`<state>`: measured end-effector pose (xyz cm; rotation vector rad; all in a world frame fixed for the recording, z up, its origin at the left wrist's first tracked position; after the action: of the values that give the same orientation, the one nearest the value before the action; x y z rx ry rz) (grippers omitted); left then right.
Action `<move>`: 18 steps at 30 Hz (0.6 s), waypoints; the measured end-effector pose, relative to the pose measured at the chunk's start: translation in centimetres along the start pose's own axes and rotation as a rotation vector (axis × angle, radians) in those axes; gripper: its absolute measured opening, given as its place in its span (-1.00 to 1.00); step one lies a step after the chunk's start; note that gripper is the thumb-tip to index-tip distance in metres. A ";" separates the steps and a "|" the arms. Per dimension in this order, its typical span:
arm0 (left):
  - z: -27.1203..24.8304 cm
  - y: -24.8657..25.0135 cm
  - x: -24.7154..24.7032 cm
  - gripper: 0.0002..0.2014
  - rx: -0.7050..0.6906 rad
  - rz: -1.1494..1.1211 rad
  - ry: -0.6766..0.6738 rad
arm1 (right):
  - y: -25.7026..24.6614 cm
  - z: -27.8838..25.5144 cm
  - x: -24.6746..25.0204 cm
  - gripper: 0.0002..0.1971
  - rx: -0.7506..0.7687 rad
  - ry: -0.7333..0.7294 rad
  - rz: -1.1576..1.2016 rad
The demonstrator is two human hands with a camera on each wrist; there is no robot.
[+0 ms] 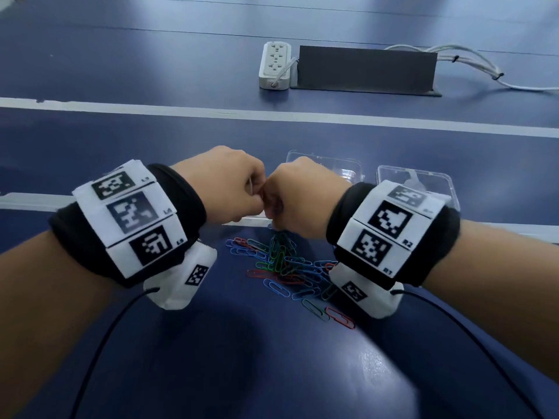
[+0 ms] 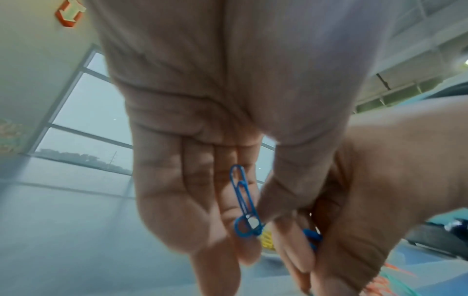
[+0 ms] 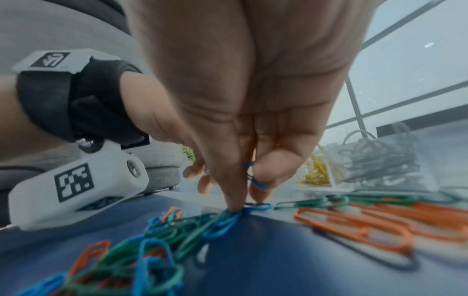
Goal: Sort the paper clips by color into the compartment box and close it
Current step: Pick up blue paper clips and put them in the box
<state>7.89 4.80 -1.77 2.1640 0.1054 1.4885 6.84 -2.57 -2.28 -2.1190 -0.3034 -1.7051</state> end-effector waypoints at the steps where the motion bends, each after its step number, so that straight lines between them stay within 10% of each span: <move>1: 0.0 -0.2 0.1 -0.94 0.003 -0.043 -0.002 | -0.2 0.0 0.0 -0.86 0.007 -0.007 -0.019; 18: 2.6 2.6 0.4 -0.82 -0.111 -0.326 0.045 | 7.1 -2.3 4.2 -0.83 -0.282 0.002 0.247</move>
<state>9.84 1.71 -1.00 1.9188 0.3643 1.3224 8.71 -10.20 0.94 -2.2380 0.2059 -1.6821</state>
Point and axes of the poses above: each hand's wrist, its own z-axis towards the middle knuckle, its own x-axis out of the back of the hand, y = z × x, the point moved 7 cm from there along z, towards the middle knuckle, and after that the axes turned 8 degrees about -z, right-handed, at the moved point
